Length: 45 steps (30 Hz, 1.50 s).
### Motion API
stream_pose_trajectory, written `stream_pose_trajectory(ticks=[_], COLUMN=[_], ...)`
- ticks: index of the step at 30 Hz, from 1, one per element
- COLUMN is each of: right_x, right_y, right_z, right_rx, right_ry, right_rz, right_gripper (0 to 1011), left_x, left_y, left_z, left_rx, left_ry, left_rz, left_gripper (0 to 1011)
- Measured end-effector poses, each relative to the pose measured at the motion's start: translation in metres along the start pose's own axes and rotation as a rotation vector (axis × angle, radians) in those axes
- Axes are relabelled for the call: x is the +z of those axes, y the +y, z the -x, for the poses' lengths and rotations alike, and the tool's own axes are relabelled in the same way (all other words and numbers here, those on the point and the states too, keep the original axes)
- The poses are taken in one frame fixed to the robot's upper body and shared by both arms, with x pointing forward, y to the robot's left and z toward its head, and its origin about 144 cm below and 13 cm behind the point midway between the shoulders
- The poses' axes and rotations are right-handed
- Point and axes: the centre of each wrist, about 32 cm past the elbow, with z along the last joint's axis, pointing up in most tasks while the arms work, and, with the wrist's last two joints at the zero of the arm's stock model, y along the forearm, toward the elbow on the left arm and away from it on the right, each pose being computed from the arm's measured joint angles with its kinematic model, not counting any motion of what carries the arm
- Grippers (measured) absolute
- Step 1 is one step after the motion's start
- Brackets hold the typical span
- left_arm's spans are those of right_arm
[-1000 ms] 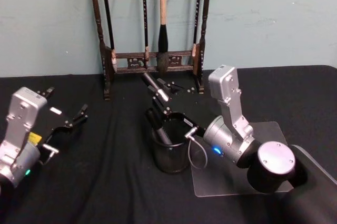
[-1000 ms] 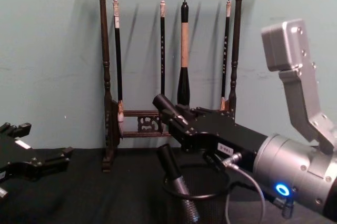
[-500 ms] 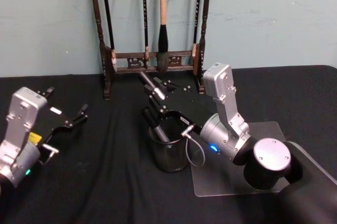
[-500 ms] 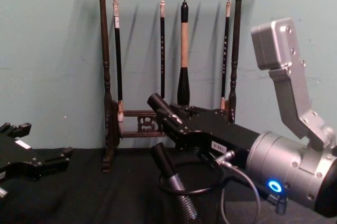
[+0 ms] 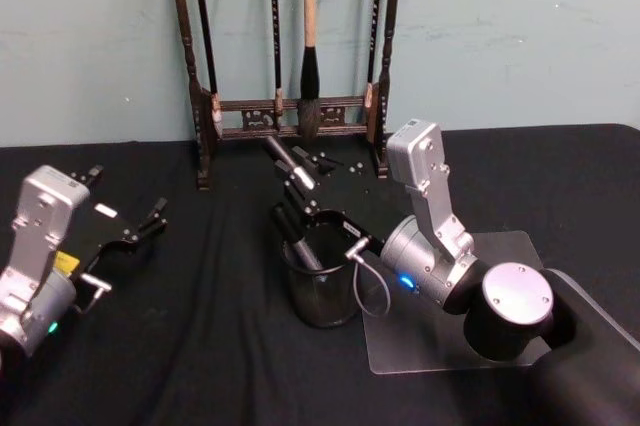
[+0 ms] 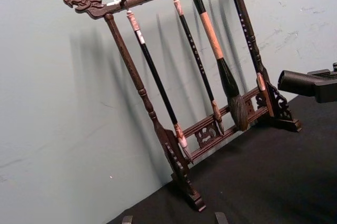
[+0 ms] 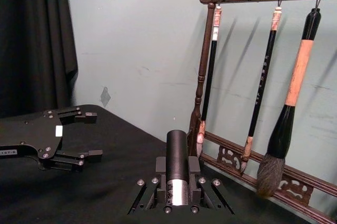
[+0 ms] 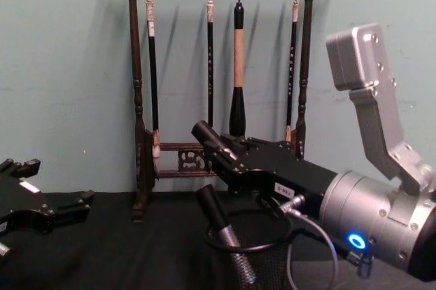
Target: Pick up the water-based marker from the table and place it into the pen holder.
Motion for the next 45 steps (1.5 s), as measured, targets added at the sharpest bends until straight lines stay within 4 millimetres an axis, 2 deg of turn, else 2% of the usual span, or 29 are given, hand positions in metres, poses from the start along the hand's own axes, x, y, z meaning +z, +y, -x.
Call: stream_pose_trajectory(ticks=[5, 6, 8, 19, 24, 29, 45], right_x=[0.000, 0.000, 0.000, 0.000, 0.000, 0.001, 0.002], right_y=[0.000, 0.000, 0.000, 0.000, -0.002, -0.007, -0.021], right_z=[0.000, 0.000, 0.000, 0.000, 0.000, 0.001, 0.000], right_rx=[0.000, 0.000, 0.000, -0.001, 0.000, 0.005, -0.025], right_ry=[0.000, 0.000, 0.001, 0.001, 0.002, 0.002, 0.012], right_rz=[0.000, 0.000, 0.000, 0.000, 0.005, 0.023, 0.033], right_gripper=[289, 351, 388, 726, 908, 1002, 1002], left_x=[0.000, 0.000, 0.000, 0.000, 0.000, 0.000, 0.000], left_y=[0.000, 0.000, 0.000, 0.000, 0.000, 0.000, 0.000], left_z=[0.000, 0.000, 0.000, 0.000, 0.000, 0.000, 0.000], left_rx=[0.000, 0.000, 0.000, 0.000, 0.000, 0.000, 0.000], left_ry=[0.000, 0.000, 0.000, 0.000, 0.000, 0.000, 0.000], left_rz=[0.000, 0.000, 0.000, 0.000, 0.000, 0.000, 0.000], left_gripper=[1009, 1009, 1009, 1009, 1009, 1009, 1009])
